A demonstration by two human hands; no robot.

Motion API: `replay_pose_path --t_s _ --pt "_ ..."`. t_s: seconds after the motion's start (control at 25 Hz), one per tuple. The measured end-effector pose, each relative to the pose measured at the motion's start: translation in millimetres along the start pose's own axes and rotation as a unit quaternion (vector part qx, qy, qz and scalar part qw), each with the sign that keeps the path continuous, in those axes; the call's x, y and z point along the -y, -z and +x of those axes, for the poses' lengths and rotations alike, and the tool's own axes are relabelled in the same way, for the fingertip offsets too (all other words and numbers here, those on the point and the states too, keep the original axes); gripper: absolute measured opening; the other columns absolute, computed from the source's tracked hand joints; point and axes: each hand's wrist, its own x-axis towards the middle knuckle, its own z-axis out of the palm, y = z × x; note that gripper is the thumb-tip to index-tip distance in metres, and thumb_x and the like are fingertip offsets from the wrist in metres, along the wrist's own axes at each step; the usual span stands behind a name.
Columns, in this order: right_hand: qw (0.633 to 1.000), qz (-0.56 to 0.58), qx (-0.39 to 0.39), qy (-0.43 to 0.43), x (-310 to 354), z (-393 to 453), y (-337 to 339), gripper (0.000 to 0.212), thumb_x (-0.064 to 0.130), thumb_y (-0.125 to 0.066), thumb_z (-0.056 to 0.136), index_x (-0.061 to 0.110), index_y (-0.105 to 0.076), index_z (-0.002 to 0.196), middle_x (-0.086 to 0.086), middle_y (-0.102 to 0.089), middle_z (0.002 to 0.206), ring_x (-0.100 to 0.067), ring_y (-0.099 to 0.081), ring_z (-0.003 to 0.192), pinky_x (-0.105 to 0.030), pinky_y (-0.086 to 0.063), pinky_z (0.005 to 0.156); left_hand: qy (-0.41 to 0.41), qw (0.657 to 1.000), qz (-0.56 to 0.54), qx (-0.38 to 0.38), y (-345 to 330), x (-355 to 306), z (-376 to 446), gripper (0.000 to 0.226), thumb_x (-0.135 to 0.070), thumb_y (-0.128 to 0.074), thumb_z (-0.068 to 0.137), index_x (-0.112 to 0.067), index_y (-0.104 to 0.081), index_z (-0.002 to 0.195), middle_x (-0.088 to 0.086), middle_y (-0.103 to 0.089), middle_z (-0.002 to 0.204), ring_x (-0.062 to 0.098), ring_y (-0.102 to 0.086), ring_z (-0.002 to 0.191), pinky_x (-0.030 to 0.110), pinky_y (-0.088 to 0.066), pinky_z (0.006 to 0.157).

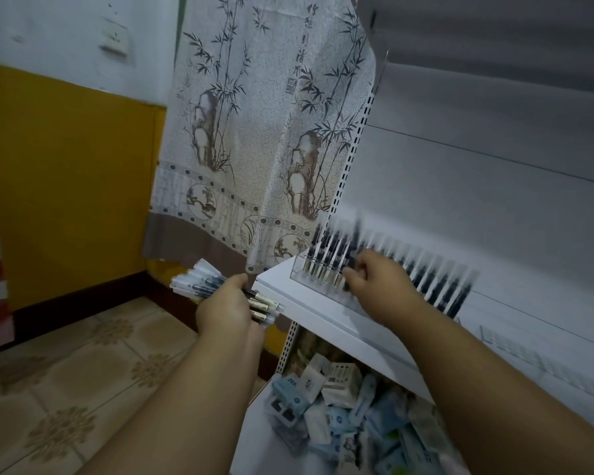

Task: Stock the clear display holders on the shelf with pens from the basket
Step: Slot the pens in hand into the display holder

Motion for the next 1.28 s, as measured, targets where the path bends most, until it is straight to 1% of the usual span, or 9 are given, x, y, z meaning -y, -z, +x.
replay_pose_path --t_s 0.08,0.24,0.44,0.56,0.72,0.92,1.04,1.16,1.28 --pt "0.993 0.1 -0.044 -0.046 1.8 21.0 -8.2 0.016 0.032 -0.056 0.097 0.017 -0.052 0.098 -0.004 -0.065 0.086 -0.019 -0.062 0.075 -0.035 -0.053 0.065 0.021 0.999 0.023 0.027 -2.3 5.8 2.6 0.028 -0.023 -0.06 0.092 0.002 -0.053 0.082 0.02 -0.063 0.054 0.03 -0.059 0.044 0.026 -0.046 0.037" --pt "0.978 0.176 -0.079 -0.077 14.2 66.4 -25.4 0.021 0.035 -0.053 0.098 0.015 -0.06 0.096 -0.003 -0.071 0.091 -0.025 -0.066 0.079 -0.043 -0.057 0.077 0.015 0.999 0.032 0.016 1.3 9.1 19.9 0.019 -0.024 -0.067 0.088 -0.007 -0.058 0.085 0.018 -0.068 0.085 0.031 -0.064 0.062 0.028 -0.047 0.036" --pt "0.995 0.053 -0.072 -0.051 21.8 96.4 -44.0 0.025 0.033 -0.055 0.098 0.011 -0.055 0.085 -0.004 -0.058 0.082 -0.029 -0.057 0.082 -0.032 -0.043 0.07 0.024 0.999 0.024 0.033 1.1 2.2 37.6 0.018 -0.023 -0.071 0.085 -0.009 -0.059 0.084 0.012 -0.068 0.084 0.027 -0.069 0.066 0.032 -0.052 0.044" --pt "0.997 0.018 -0.058 -0.049 28.0 105.7 -45.3 0.022 0.03 -0.057 0.096 0.011 -0.055 0.084 -0.004 -0.055 0.079 -0.025 -0.054 0.077 -0.028 -0.039 0.067 0.019 0.999 0.031 0.028 -2.0 0.2 40.7 0.019 -0.023 -0.071 0.086 -0.008 -0.059 0.082 0.012 -0.067 0.079 0.027 -0.068 0.058 0.028 -0.048 0.039" --pt "0.995 -0.054 0.022 -0.085 33.1 110.7 -57.3 0.024 0.014 -0.06 0.089 0.009 -0.052 0.067 -0.005 -0.053 0.065 -0.021 -0.052 0.06 -0.022 -0.033 0.048 0.034 0.998 0.012 0.043 -1.3 6.1 45.1 0.018 -0.022 -0.069 0.087 -0.01 -0.058 0.077 0.005 -0.064 0.072 0.018 -0.067 0.049 0.029 -0.05 0.045" --pt "0.993 0.0 -0.061 -0.103 35.1 104.9 -64.4 0.04 0.027 -0.061 0.092 0.012 -0.045 0.058 -0.003 -0.047 0.055 -0.019 -0.047 0.051 -0.022 -0.027 0.046 0.049 0.997 0.034 0.053 1.0 15.0 47.1 0.015 -0.021 -0.068 0.088 -0.009 -0.06 0.088 0.015 -0.067 0.091 0.036 -0.064 0.076 0.025 -0.044 0.034" --pt "0.988 0.029 -0.118 -0.091 37.2 105.1 -66.1 0.043 0.032 -0.055 0.097 0.012 -0.04 0.061 -0.002 -0.041 0.054 -0.016 -0.041 0.048 -0.023 -0.022 0.045 0.044 0.997 0.027 0.053 0.4 12.6 45.1 0.014 -0.019 -0.068 0.088 -0.007 -0.06 0.089 0.017 -0.065 0.088 0.035 -0.063 0.069 0.024 -0.044 0.034" --pt "0.989 0.001 -0.113 -0.093 37.2 106.9 -65.5 0.039 0.029 -0.053 0.099 0.012 -0.044 0.065 -0.002 -0.045 0.06 -0.014 -0.041 0.052 -0.023 -0.021 0.046 0.049 0.997 0.025 0.053 -0.3 13.5 44.9 0.018 -0.019 -0.069 0.087 -0.007 -0.061 0.098 0.014 -0.067 0.085 0.031 -0.065 0.059 0.025 -0.046 0.035" --pt "0.992 -0.058 -0.072 -0.088 39.3 108.8 -57.8 0.031 0.02 -0.056 0.096 0.013 -0.048 0.067 -0.003 -0.052 0.068 -0.018 -0.046 0.059 -0.023 -0.029 0.05 0.053 0.997 0.044 0.048 -1.5 13.3 46.2 0.023 -0.023 -0.071 0.087 -0.006 -0.059 0.096 0.019 -0.065 0.09 0.033 -0.064 0.067 0.025 -0.045 0.035"
